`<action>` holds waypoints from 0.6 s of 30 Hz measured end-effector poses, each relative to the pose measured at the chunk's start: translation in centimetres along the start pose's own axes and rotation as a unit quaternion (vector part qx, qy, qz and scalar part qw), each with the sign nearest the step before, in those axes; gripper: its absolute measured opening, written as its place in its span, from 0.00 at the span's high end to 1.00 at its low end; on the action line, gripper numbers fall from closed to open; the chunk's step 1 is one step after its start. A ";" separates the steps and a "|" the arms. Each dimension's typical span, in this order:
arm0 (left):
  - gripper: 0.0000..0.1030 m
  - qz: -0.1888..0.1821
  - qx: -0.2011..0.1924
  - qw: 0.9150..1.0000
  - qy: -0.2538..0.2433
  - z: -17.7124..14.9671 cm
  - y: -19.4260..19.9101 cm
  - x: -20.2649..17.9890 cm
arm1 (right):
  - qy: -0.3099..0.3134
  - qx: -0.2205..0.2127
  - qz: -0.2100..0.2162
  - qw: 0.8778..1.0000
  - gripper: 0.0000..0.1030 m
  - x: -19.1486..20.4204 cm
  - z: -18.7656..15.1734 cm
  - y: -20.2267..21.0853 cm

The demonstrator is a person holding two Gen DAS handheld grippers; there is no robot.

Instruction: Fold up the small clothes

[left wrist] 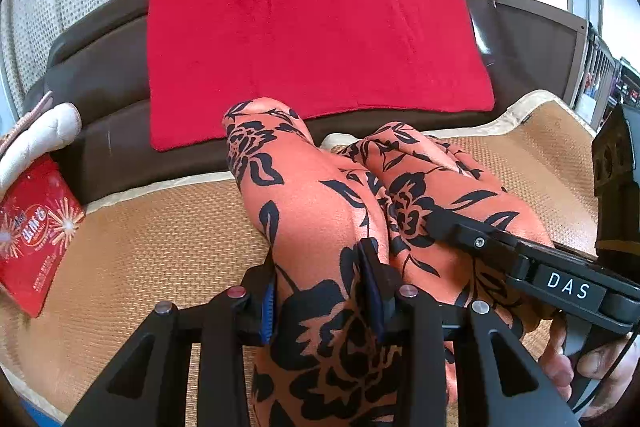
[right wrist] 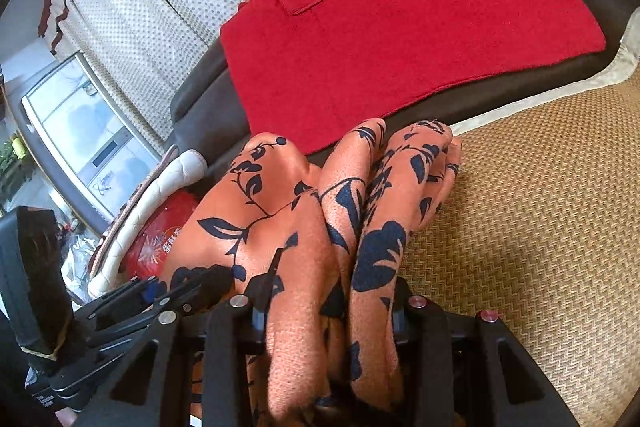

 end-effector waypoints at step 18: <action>0.63 0.013 -0.003 1.000 -0.013 -0.3 0.9 -0.5 | -0.005 0.005 0.003 1.000 0.60 -0.4 -0.2 0.0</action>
Point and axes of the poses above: each gripper's, at about its wrist camera, not at the fingertips, and y roughly against the way its jaws point, x to its left, z to its top, the point moved 10 cm from there along -y, roughly the way its jaws point, and after that the axes turned 14 degrees about -x, right-handed, at the moved point
